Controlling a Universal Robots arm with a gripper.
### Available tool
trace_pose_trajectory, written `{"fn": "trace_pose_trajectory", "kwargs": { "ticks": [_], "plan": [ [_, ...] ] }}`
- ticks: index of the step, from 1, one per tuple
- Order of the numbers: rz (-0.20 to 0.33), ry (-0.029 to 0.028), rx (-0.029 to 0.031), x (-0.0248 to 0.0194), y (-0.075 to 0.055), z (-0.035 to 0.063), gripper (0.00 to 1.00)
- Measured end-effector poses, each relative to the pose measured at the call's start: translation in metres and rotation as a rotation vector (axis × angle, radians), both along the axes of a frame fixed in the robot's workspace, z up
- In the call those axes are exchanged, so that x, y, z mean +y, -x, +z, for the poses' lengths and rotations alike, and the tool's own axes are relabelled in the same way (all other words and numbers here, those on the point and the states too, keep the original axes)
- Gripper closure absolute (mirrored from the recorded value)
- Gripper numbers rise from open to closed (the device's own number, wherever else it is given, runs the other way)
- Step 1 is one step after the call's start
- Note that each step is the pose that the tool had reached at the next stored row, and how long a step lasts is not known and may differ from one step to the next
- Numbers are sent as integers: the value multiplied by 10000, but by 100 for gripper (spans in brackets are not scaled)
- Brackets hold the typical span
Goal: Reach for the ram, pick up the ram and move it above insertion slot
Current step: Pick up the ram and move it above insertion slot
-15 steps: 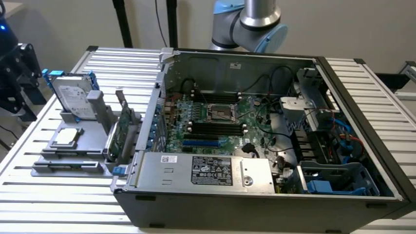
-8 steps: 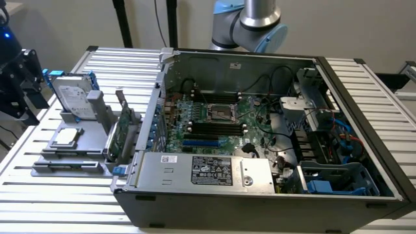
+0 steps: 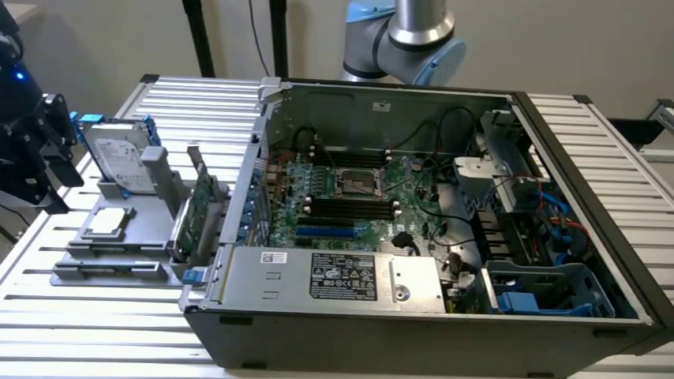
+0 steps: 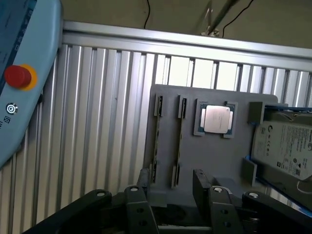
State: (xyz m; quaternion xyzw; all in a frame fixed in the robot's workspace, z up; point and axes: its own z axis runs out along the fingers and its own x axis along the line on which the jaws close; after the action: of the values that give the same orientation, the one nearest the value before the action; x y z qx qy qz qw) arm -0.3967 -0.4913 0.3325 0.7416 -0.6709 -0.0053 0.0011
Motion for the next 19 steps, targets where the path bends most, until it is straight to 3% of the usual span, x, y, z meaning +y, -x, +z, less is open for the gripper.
{"fn": "trace_pose_trajectory", "kwargs": {
  "ticks": [19],
  "plan": [
    [-1,-1,-2,-72,0,-344,52]
  ]
}}
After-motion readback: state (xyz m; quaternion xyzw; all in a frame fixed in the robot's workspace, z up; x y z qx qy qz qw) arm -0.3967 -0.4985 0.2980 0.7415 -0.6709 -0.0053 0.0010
